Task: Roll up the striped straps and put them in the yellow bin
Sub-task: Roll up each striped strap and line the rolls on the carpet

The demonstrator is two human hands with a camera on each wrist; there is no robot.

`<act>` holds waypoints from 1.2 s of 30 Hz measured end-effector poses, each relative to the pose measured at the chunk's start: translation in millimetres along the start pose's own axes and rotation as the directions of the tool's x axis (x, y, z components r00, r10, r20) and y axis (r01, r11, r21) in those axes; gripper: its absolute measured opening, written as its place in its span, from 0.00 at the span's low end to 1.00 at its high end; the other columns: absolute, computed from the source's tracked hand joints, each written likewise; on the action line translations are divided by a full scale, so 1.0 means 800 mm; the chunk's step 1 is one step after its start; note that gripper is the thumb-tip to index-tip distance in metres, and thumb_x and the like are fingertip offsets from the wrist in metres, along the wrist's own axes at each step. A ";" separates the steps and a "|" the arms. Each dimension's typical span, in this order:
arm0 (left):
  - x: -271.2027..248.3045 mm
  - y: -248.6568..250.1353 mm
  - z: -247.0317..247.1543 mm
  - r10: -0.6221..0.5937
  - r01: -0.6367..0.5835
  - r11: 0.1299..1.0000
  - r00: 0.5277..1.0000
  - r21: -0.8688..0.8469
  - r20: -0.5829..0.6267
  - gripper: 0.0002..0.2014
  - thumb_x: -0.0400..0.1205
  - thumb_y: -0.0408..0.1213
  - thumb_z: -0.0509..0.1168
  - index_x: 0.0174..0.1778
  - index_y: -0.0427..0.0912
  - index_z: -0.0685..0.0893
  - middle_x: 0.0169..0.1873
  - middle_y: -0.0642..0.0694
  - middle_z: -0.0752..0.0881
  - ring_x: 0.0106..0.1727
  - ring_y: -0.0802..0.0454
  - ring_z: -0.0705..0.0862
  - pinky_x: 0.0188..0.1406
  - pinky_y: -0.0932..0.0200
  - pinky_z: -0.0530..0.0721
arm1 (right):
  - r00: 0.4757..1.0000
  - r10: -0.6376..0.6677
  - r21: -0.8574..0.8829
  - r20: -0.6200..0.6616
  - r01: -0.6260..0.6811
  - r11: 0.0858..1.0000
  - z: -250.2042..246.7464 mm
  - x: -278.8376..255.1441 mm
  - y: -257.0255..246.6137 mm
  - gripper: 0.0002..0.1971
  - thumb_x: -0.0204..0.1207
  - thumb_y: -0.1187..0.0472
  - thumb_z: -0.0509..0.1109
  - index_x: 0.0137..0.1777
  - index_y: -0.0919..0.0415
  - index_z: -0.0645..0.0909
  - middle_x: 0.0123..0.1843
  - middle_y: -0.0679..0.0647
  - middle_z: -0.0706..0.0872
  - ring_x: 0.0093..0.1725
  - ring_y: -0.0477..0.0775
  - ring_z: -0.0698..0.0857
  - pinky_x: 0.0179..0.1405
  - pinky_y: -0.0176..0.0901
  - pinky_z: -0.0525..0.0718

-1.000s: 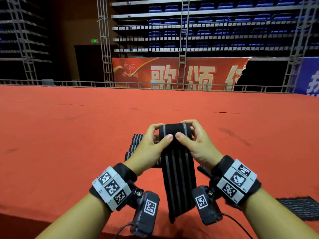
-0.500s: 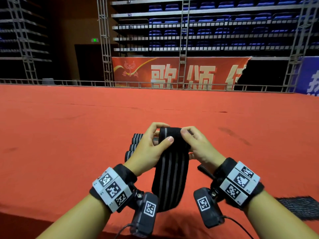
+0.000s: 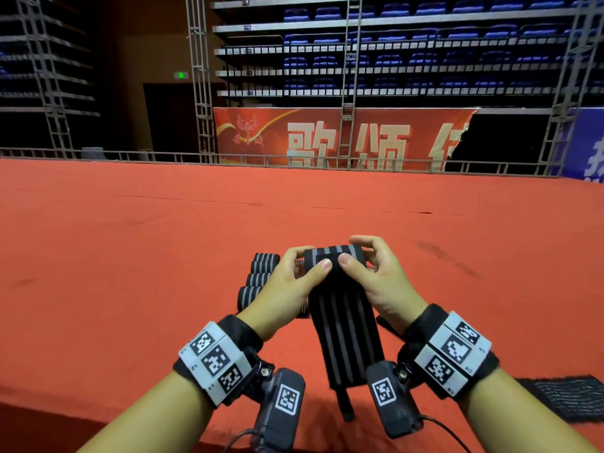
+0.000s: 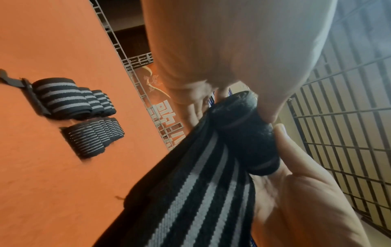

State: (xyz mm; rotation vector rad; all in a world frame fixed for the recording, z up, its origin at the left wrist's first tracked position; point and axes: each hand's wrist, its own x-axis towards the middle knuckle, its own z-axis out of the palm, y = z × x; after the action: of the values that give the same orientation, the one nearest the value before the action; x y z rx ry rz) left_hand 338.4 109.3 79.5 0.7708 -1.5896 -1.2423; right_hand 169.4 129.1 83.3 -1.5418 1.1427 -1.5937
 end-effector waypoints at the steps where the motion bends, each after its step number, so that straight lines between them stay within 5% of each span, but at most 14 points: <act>1: 0.001 -0.001 -0.001 0.001 -0.001 1.000 1.000 0.002 -0.007 0.18 0.82 0.47 0.68 0.66 0.54 0.75 0.61 0.42 0.85 0.55 0.52 0.89 0.42 0.56 0.86 | 0.999 0.033 0.001 0.008 -0.033 0.999 0.001 0.001 0.001 0.18 0.80 0.55 0.70 0.67 0.56 0.74 0.58 0.56 0.84 0.53 0.50 0.86 0.45 0.37 0.85; 5: 0.000 0.001 0.001 0.044 -0.044 0.999 0.999 0.016 0.003 0.24 0.85 0.42 0.65 0.77 0.52 0.68 0.62 0.51 0.83 0.59 0.62 0.86 0.56 0.59 0.85 | 0.959 0.117 0.037 0.257 -0.131 0.991 0.004 0.006 -0.005 0.19 0.85 0.47 0.58 0.63 0.60 0.81 0.56 0.59 0.89 0.52 0.51 0.89 0.42 0.38 0.85; 10: -0.003 0.003 0.010 0.037 -0.042 0.996 0.997 0.073 0.067 0.34 0.88 0.47 0.59 0.87 0.54 0.50 0.67 0.63 0.79 0.70 0.61 0.79 0.75 0.47 0.76 | 0.959 0.044 0.038 0.281 -0.057 0.998 0.004 0.008 -0.008 0.23 0.80 0.47 0.56 0.60 0.64 0.83 0.53 0.61 0.90 0.54 0.55 0.89 0.50 0.42 0.85; 13: -0.001 0.000 0.008 0.029 -0.033 0.999 0.996 0.040 0.087 0.32 0.88 0.44 0.60 0.86 0.57 0.53 0.67 0.58 0.81 0.67 0.59 0.82 0.70 0.48 0.81 | 0.964 0.035 0.035 0.265 -0.046 0.998 0.000 0.003 -0.002 0.19 0.86 0.50 0.58 0.62 0.64 0.81 0.55 0.60 0.89 0.54 0.55 0.89 0.50 0.43 0.85; 17: -0.001 0.002 0.001 0.100 -0.102 0.995 0.993 0.020 0.068 0.23 0.86 0.34 0.65 0.73 0.60 0.72 0.60 0.41 0.83 0.54 0.53 0.88 0.46 0.53 0.87 | 0.980 0.058 0.104 0.189 -0.079 0.991 -0.011 -0.002 0.001 0.15 0.81 0.59 0.67 0.65 0.62 0.74 0.60 0.63 0.85 0.59 0.59 0.86 0.55 0.51 0.87; 22: 0.003 0.009 -0.004 0.068 -0.066 0.998 0.995 -0.023 0.077 0.19 0.83 0.39 0.69 0.67 0.61 0.75 0.60 0.37 0.82 0.52 0.47 0.89 0.47 0.45 0.89 | 0.977 -0.050 -0.011 0.210 0.053 0.999 -0.017 0.000 -0.011 0.18 0.74 0.59 0.73 0.62 0.51 0.75 0.56 0.55 0.84 0.56 0.53 0.83 0.53 0.50 0.86; 26: 0.004 0.012 -0.007 0.170 -0.175 0.983 0.983 0.063 0.072 0.19 0.83 0.33 0.68 0.67 0.56 0.75 0.57 0.39 0.82 0.46 0.52 0.88 0.44 0.53 0.88 | 0.980 0.090 0.019 0.178 -0.095 0.995 -0.011 0.001 -0.019 0.13 0.84 0.55 0.65 0.64 0.57 0.74 0.54 0.59 0.83 0.46 0.50 0.85 0.35 0.42 0.85; 32: 0.001 0.007 -0.001 -0.002 0.003 1.000 0.999 -0.029 0.035 0.14 0.85 0.50 0.63 0.65 0.55 0.77 0.54 0.42 0.84 0.47 0.49 0.89 0.40 0.53 0.88 | 0.981 -0.090 0.000 0.173 0.092 0.996 -0.010 -0.006 -0.014 0.16 0.74 0.61 0.72 0.62 0.56 0.76 0.51 0.57 0.82 0.39 0.45 0.84 0.40 0.38 0.85; 36: 0.000 0.001 -0.001 0.093 -0.094 0.995 0.995 0.022 0.033 0.14 0.83 0.42 0.68 0.64 0.54 0.79 0.56 0.39 0.85 0.51 0.48 0.89 0.46 0.50 0.90 | 0.978 0.138 0.114 0.157 -0.157 0.981 -0.011 -0.005 -0.002 0.10 0.80 0.54 0.69 0.60 0.53 0.78 0.54 0.59 0.81 0.47 0.52 0.83 0.47 0.55 0.84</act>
State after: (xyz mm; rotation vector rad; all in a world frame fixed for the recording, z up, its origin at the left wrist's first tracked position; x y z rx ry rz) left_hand 339.6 109.4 80.0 0.6861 -1.6500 -1.1761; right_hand 161.5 134.5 84.0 -1.4335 1.0302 -1.4003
